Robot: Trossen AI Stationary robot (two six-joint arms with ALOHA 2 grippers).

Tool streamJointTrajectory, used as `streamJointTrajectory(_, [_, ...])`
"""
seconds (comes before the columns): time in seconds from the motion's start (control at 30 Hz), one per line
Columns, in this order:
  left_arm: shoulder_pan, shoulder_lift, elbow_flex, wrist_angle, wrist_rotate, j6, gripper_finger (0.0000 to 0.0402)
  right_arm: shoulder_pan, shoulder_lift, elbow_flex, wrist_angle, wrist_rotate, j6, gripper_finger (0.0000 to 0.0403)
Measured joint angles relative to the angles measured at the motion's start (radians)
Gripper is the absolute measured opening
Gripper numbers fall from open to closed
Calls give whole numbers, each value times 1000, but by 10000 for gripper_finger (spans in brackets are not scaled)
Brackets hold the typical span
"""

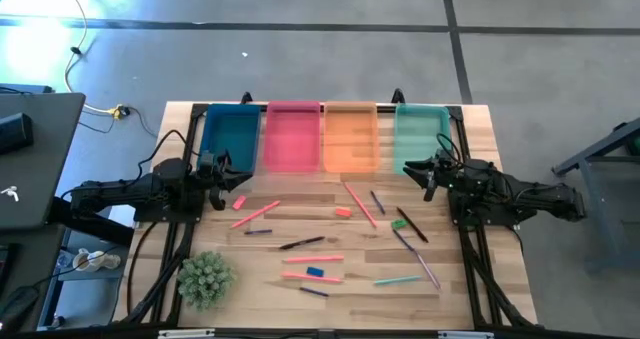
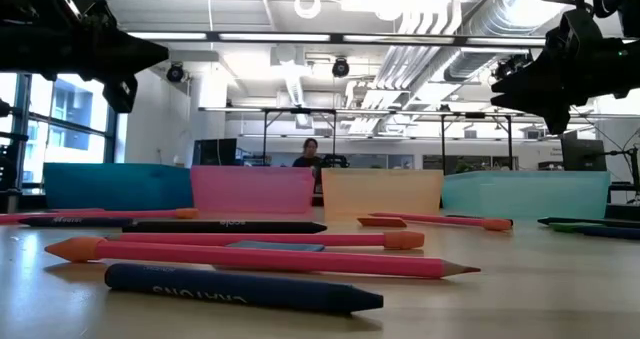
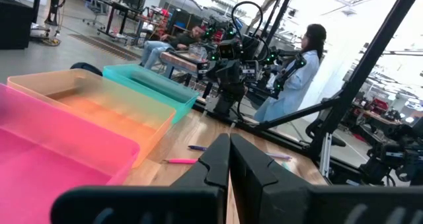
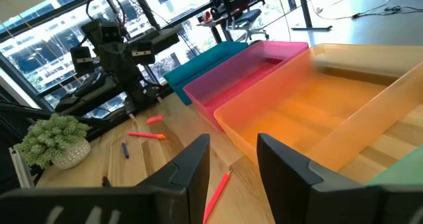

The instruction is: Sort crayons/erasers/pens/pencils in bins

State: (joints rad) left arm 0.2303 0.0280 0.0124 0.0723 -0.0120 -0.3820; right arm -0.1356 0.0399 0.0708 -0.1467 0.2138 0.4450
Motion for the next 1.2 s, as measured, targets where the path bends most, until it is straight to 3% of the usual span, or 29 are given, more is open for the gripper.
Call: streamJointTrajectory(1.2, [0, 0, 0, 0, 0, 0, 0, 0, 0, 0, 0, 0, 24, 119])
